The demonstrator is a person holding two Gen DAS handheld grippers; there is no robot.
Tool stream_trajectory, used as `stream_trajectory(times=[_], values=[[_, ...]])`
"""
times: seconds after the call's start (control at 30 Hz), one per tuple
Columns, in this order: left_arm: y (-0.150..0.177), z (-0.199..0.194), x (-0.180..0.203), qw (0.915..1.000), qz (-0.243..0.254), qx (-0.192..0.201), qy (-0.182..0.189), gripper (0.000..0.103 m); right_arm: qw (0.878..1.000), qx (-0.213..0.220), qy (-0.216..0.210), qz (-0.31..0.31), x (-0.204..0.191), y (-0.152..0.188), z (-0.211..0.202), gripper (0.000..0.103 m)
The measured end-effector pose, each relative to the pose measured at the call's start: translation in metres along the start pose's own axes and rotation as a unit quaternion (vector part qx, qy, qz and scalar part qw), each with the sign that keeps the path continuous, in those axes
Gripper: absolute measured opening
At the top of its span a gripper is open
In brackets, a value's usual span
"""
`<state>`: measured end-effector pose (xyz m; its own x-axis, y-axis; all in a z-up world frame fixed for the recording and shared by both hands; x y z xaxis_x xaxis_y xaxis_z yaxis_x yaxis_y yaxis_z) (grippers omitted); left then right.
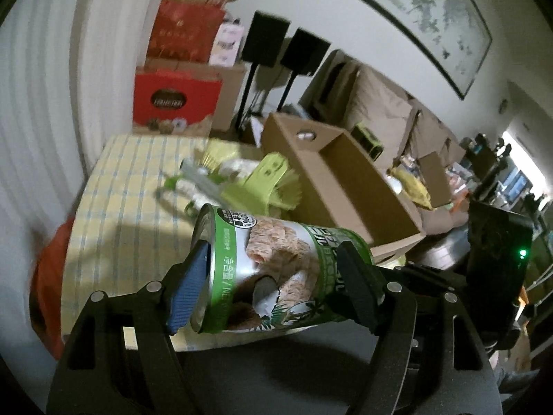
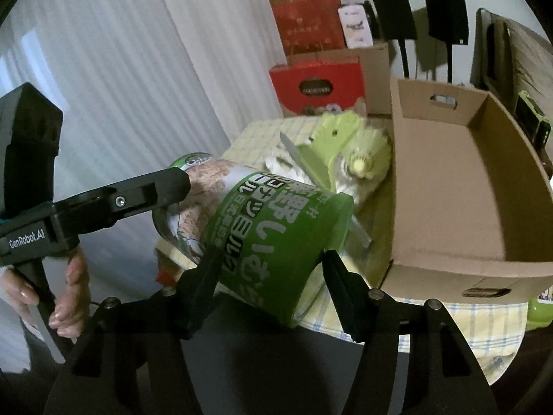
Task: Organize objects
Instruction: 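Lift the green canister with the right gripper and lower it into the cardboard box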
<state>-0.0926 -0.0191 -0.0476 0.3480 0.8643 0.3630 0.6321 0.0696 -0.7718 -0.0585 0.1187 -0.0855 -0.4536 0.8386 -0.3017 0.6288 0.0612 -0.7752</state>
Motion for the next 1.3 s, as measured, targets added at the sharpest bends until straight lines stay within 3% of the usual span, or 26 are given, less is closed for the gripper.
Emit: stream_trajectory(times=[0.27, 0.57, 0.87, 1.07, 1.3], values=[[-0.04, 0.002, 0.057, 0.9978, 0.044, 0.036, 0.035, 0.071, 0.997, 0.068, 0.031, 0.0, 0.029, -0.046, -0.051, 0.063], [-0.051, 0.047, 0.118, 0.9954, 0.056, 0.031, 0.07, 0.071, 0.99, 0.111, 0.09, 0.017, 0.09, -0.077, -0.091, 0.063], [-0.033, 0.097, 0.141, 0.9955, 0.039, -0.008, 0.087, 0.071, 0.985, 0.106, 0.13, 0.042, 0.141, -0.073, -0.093, 0.063], [-0.031, 0.111, 0.154, 0.9954, 0.049, -0.008, 0.082, 0.071, 0.984, 0.108, 0.114, 0.086, 0.169, -0.069, -0.091, 0.063], [-0.023, 0.136, 0.171, 0.9944, 0.054, -0.034, 0.085, 0.071, 0.981, 0.103, 0.136, 0.091, 0.195, -0.068, -0.092, 0.063]])
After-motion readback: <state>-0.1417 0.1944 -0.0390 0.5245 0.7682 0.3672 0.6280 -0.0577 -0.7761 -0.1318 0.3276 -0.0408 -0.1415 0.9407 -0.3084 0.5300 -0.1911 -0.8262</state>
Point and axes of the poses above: each gripper's, at about its wrist camera, not at the fingertips, and z roughly the way its jaws point, x to its right, y to its underside, the point moved 8 cm from there along z, roughly the way its jaws point, and after that the axes turned 9 degrees about x, right-handed, at the moved point
